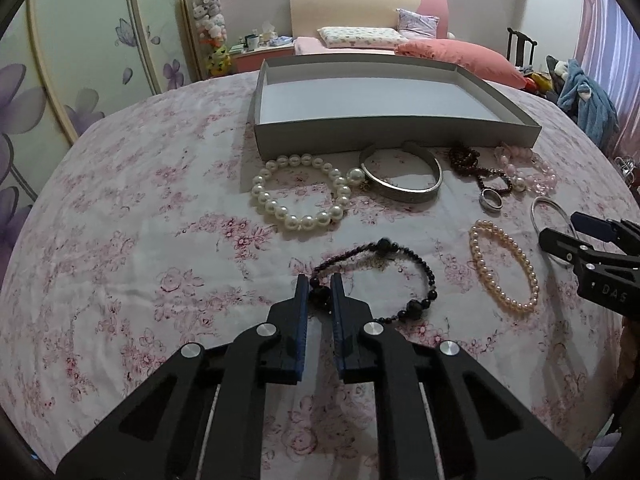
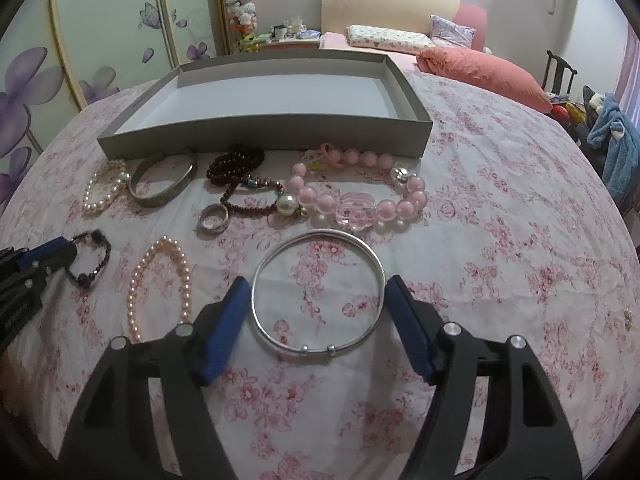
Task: Organize jewelry
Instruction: 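Lower the left tool onto the black beaded bracelet and close it while the right tool approaches the silver bangle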
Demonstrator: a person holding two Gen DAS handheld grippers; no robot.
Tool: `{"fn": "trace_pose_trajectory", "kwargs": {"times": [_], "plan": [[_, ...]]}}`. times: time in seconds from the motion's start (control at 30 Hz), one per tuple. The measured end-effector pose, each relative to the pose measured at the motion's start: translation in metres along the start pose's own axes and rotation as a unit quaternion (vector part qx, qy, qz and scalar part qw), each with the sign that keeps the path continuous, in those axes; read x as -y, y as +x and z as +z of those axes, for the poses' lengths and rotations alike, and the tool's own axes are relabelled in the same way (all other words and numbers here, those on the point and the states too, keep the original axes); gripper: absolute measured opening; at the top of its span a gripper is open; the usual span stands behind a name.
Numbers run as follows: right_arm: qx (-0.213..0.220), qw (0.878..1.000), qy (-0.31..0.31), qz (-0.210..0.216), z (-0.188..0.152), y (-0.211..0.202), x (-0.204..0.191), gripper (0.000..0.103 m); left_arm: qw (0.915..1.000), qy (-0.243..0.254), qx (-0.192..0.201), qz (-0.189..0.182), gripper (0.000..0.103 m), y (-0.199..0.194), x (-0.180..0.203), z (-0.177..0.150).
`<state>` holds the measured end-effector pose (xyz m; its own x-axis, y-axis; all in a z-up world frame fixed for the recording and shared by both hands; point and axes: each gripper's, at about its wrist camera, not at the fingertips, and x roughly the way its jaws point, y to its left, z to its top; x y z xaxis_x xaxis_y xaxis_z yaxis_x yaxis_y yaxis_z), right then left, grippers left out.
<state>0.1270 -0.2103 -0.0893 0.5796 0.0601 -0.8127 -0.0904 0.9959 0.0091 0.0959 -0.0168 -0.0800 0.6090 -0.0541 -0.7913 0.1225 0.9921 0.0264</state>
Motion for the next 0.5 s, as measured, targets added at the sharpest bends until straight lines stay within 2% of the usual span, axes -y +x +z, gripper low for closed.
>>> {"fn": "trace_pose_trajectory", "kwargs": {"times": [0.23, 0.5], "plan": [[0.016, 1.0, 0.013, 0.015, -0.008, -0.01, 0.006, 0.068, 0.9996, -0.011, 0.024, -0.013, 0.012, -0.011, -0.009, -0.002], [0.074, 0.997, 0.014, 0.023, -0.005, -0.035, 0.001, 0.068, 0.9971, -0.02, 0.067, -0.03, 0.012, -0.034, -0.01, 0.001]]}}
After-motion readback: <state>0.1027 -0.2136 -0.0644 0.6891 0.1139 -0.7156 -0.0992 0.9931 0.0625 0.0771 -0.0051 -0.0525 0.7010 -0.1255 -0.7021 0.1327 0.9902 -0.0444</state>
